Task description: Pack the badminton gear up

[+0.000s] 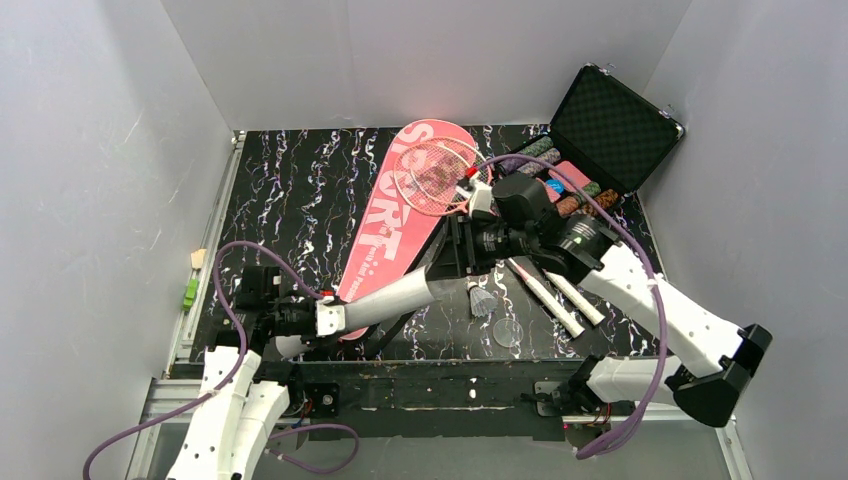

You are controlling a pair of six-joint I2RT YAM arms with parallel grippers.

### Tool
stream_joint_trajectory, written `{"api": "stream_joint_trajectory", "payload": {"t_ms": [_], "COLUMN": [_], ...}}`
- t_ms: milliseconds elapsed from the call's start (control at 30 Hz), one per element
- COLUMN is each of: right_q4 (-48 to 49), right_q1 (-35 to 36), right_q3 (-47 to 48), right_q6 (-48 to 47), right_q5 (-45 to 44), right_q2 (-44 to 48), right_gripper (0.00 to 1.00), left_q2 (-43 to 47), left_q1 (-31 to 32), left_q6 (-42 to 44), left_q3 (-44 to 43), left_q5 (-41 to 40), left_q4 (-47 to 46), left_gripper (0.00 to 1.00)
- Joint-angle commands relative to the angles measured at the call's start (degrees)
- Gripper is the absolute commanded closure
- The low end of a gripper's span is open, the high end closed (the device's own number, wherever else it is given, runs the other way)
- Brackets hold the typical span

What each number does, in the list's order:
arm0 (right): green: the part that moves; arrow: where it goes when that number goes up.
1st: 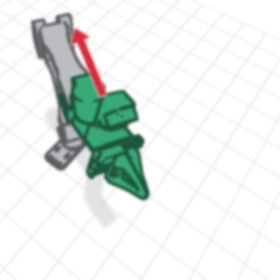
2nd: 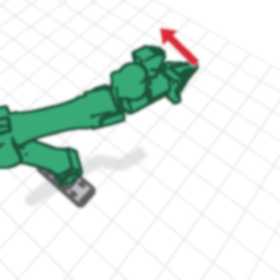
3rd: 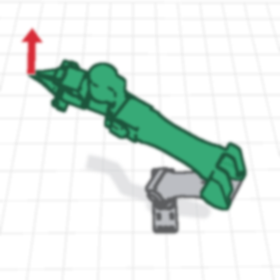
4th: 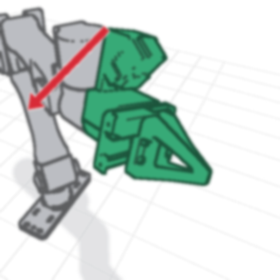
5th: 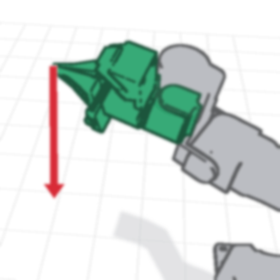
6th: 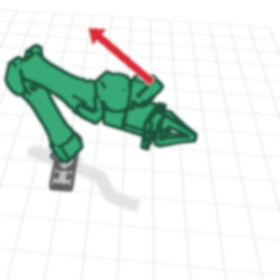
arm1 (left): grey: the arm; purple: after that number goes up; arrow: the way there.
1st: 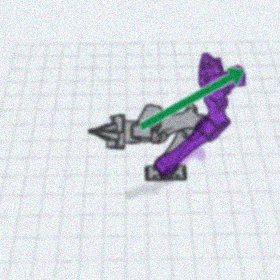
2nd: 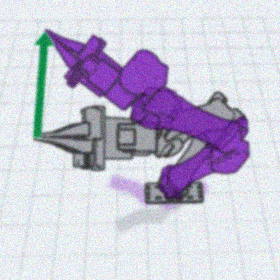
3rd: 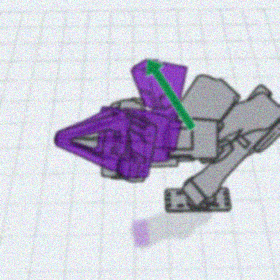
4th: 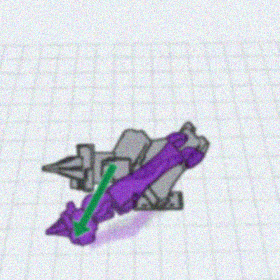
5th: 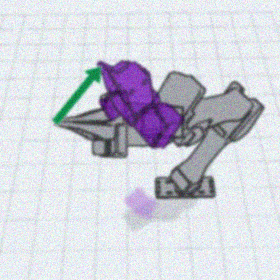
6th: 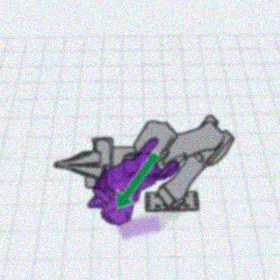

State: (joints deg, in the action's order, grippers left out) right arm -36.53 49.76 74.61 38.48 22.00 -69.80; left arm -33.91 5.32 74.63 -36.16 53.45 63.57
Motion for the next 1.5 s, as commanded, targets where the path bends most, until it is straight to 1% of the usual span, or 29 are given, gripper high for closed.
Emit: {"api": "stream_joint_trajectory", "payload": {"t_ms": [0, 233, 400, 600, 900, 967, 1033, 1100, 1167, 1233, 1300, 1367, 1467], "right_q4": [0.96, 0.37, 1.68, 4.6, 7.76, 8.5, 10.48, 11.4, 15.55, 16.38, 12.4, 10.86, 8.69], "right_q1": [-2.27, -8.24, -8.8, -8.09, -5.47, -4.41, -1.58, 0.38, 1.67, 1.63, -1.25, -3.97, -9.6], "right_q3": [2.45, -2.6, -7.03, -10.5, -11.52, -11.38, -11.31, -10.47, -10.58, -9.75, -7.92, -8.45, -11.07], "right_q6": [-1.19, -1.36, -1.37, -0.7, 0.61, 0.71, 1.38, 2.0, 4.54, 5.75, 5.66, 6.17, 7.39], "right_q5": [0.0, 1.27, 1.46, 2.7, 2.02, 1.25, -1.19, -3.66, -4.41, -6.06, -7.88, -8.21, -6.86], "right_q2": [5.81, 10.58, 9.7, 7.88, 4.4, 2.4, -0.66, -2.26, -3.04, -1.74, 2.74, 6.18, 11.77], "right_gripper": [0.45, 0.44, 0.43, 0.39, 0.4, 0.41, 0.41, 0.39, 0.32, 0.28, 0.23, 0.19, 0.17], "left_q2": [0.17, 0.18, 0.27, 0.16, -0.01, 0.03, 0.16, 0.18, -0.01, -0.05, 0.48, 0.74, 1.0], "left_q1": [-0.22, -0.22, -0.22, -0.27, -0.22, -0.22, -0.22, -0.22, -0.22, -0.22, -0.22, -0.22, -0.22], "left_q6": [1.05, 0.58, -0.63, -1.18, -2.37, -2.6, -3.74, -4.45, -4.74, -4.88, -4.57, -4.25, -3.74], "left_q3": [-1.35, -1.84, -2.27, -2.94, -3.54, -3.72, -4.09, -4.25, -4.35, -4.27, -3.52, -2.98, -2.43], "left_q5": [1.92, 1.96, 2.5, 2.56, 3.45, 3.55, 4.39, 5.05, 5.26, 5.07, 4.31, 3.93, 3.47], "left_q4": [-0.25, -0.23, -0.9, -1.11, -1.95, -2.01, -2.6, -3.1, -3.43, -3.41, -2.98, -2.87, -2.88], "left_gripper": [1.0, 1.0, 1.0, 1.0, 1.0, 1.0, 1.0, 1.0, 1.0, 0.99, 1.0, 1.0, 1.0]}}
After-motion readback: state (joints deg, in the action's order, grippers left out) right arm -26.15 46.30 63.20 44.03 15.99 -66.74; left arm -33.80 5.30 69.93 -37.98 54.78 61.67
